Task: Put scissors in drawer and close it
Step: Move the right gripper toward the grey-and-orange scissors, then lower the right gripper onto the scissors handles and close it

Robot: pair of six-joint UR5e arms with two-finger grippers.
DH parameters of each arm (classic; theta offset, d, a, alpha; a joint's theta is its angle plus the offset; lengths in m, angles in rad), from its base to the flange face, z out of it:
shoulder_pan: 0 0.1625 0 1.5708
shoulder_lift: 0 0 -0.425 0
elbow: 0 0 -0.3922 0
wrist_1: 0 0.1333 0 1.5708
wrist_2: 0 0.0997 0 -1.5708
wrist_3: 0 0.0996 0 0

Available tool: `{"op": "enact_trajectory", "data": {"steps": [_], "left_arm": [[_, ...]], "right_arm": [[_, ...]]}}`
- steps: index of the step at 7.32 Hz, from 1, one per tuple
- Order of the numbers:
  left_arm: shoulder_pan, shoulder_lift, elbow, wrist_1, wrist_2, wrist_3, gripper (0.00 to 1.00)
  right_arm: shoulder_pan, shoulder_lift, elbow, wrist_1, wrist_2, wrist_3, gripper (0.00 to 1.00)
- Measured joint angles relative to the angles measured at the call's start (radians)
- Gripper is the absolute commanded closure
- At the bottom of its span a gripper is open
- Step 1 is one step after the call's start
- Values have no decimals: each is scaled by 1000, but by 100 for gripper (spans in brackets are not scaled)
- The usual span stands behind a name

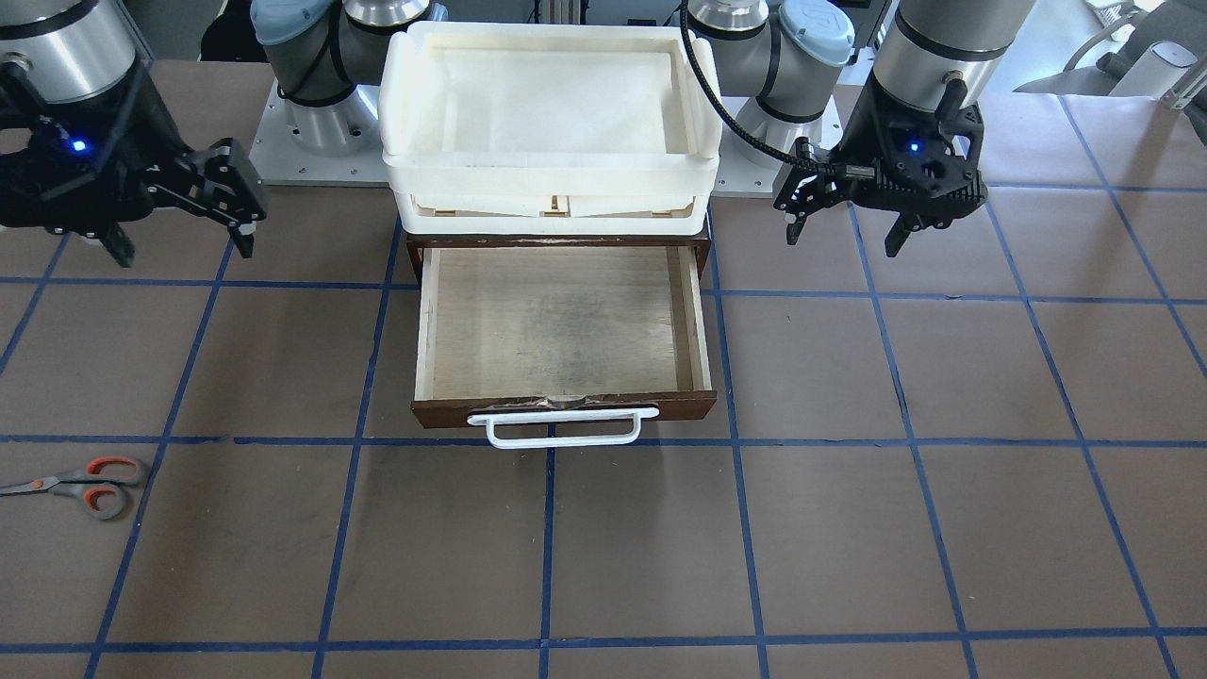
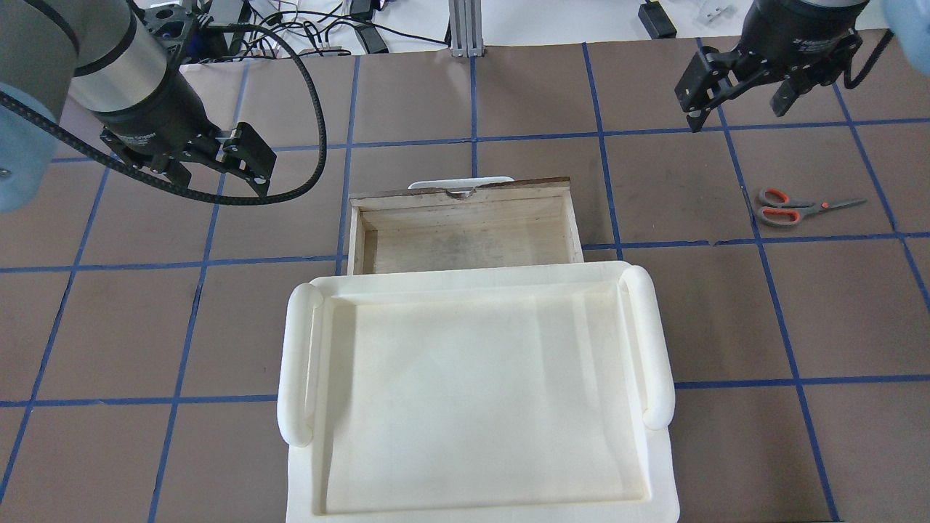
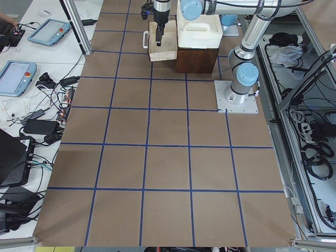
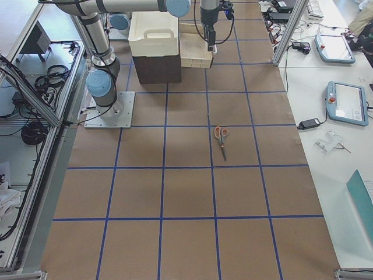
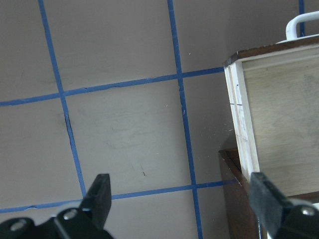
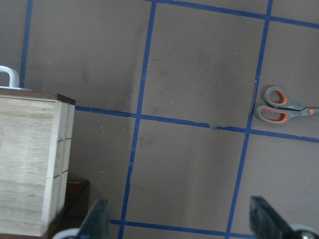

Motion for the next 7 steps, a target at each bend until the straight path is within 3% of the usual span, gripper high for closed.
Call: {"op": "enact_trajectory", "data": {"steps": [3, 7], "left_arm": [[1, 0, 1, 0, 1, 0, 0], [1, 0, 0, -1, 2, 0, 0]], "right_arm": [[-134, 23, 82, -83, -1, -396, 0], [-202, 162, 130, -184, -9, -949, 0]]}}
